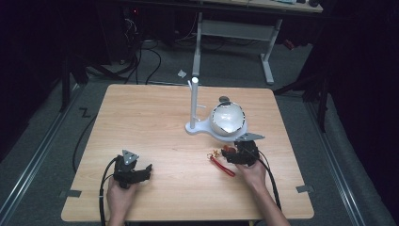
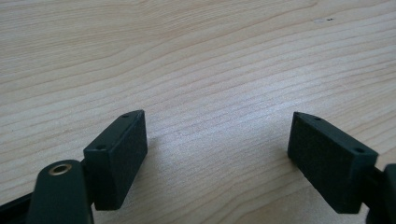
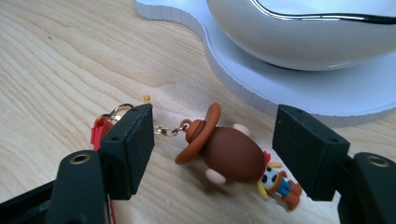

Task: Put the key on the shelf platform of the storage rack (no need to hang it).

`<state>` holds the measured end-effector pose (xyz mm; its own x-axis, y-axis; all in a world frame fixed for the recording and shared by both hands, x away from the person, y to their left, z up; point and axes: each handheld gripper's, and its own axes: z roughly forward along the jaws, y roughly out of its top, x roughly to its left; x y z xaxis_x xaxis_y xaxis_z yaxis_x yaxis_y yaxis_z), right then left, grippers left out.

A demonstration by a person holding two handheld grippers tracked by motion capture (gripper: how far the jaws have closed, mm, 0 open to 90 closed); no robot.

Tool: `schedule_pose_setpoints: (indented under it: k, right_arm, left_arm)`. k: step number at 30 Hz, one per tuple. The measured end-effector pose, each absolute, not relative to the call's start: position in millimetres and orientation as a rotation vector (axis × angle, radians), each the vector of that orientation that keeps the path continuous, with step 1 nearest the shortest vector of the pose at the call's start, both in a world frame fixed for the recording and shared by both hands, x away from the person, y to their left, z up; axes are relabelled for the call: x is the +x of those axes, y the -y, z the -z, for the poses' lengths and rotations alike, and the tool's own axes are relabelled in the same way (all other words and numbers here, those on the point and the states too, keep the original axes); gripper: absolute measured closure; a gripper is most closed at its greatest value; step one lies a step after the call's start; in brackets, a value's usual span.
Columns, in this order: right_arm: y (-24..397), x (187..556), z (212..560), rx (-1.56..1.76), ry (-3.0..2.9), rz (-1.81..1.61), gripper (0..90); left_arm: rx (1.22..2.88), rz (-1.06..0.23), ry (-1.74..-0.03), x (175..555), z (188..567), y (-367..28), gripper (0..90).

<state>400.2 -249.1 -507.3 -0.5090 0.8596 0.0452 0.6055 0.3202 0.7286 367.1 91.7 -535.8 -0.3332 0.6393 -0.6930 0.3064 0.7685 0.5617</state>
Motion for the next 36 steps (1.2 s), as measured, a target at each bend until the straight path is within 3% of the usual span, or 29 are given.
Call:
schedule_pose_setpoints:
  k: [17,23,25,36]
  right_arm:
    - [243.9,411.5,518.5,1.279,-2.301,-0.920,30.2]
    - [242.2,411.4,525.4,1.260,-2.305,-0.876,35.1]
    - [241.1,409.6,525.0,1.238,-2.304,-0.880,40.7]
    - [242.1,406.0,521.7,1.242,-2.298,-0.907,43.3]
  left_arm:
    - [0.717,-0.407,-1.935,367.1,535.9,-91.7,20.2]
    - [0.720,-0.408,-1.934,367.1,535.9,-91.8,20.2]
    - [0.719,-0.408,-1.934,367.1,535.9,-91.8,20.2]
    - [0.718,-0.407,-1.936,367.1,535.9,-91.7,20.2]
